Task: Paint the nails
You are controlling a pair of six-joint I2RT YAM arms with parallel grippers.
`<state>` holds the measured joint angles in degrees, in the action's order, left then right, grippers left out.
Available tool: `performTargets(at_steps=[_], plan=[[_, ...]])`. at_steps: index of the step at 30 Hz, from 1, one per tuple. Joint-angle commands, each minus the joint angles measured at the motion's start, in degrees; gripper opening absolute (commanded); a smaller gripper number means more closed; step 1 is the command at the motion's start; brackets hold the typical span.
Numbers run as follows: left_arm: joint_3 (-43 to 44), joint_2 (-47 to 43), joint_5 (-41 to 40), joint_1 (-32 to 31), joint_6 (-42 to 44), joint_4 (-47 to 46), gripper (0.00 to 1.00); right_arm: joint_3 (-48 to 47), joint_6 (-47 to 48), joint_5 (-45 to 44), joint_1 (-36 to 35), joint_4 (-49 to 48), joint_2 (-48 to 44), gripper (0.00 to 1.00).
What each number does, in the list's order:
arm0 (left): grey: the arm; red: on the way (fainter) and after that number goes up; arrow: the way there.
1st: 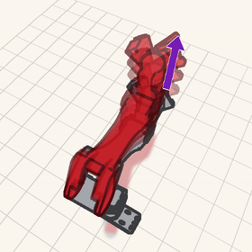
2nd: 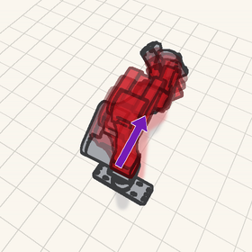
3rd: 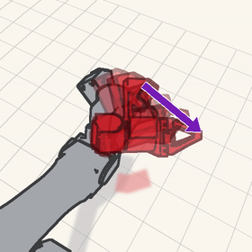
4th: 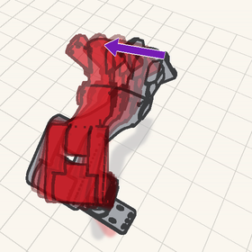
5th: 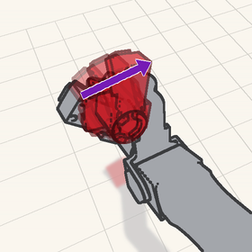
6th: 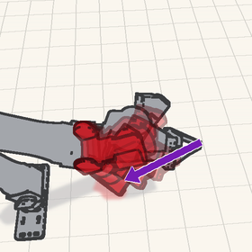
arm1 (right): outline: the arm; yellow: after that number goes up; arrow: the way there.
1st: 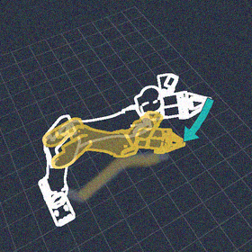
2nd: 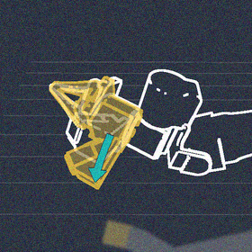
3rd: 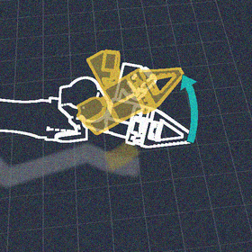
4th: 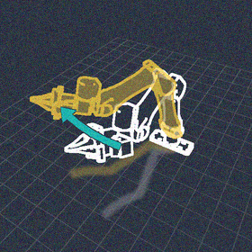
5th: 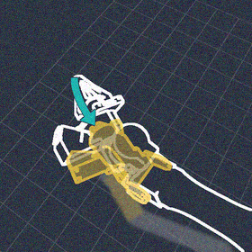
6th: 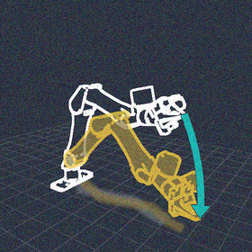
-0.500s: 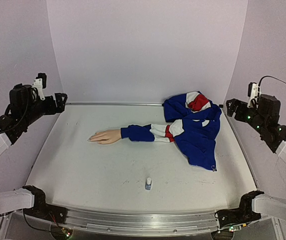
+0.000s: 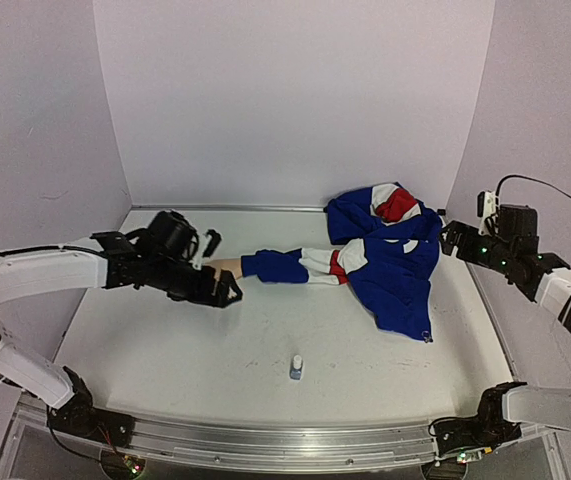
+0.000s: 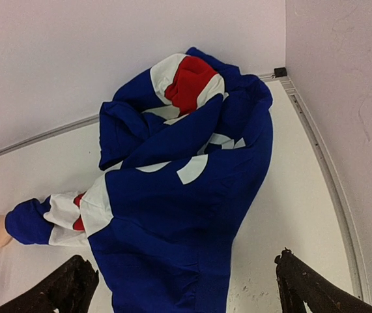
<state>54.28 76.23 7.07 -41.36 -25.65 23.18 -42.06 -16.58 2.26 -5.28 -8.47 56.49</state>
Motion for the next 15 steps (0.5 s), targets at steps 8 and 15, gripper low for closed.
performTargets(at_steps=[8, 15], plan=[[22.29, 24.42, -1.71, -26.11, -4.41, 16.34, 0.91, 1.39, -0.64, 8.00, 1.08, -1.85, 0.57, 0.98], [33.66, 33.83, -4.50, -30.56, -3.34, 22.91, 0.82, 1.85, -0.48, 9.21, 1.17, -1.58, -1.16, 0.98]])
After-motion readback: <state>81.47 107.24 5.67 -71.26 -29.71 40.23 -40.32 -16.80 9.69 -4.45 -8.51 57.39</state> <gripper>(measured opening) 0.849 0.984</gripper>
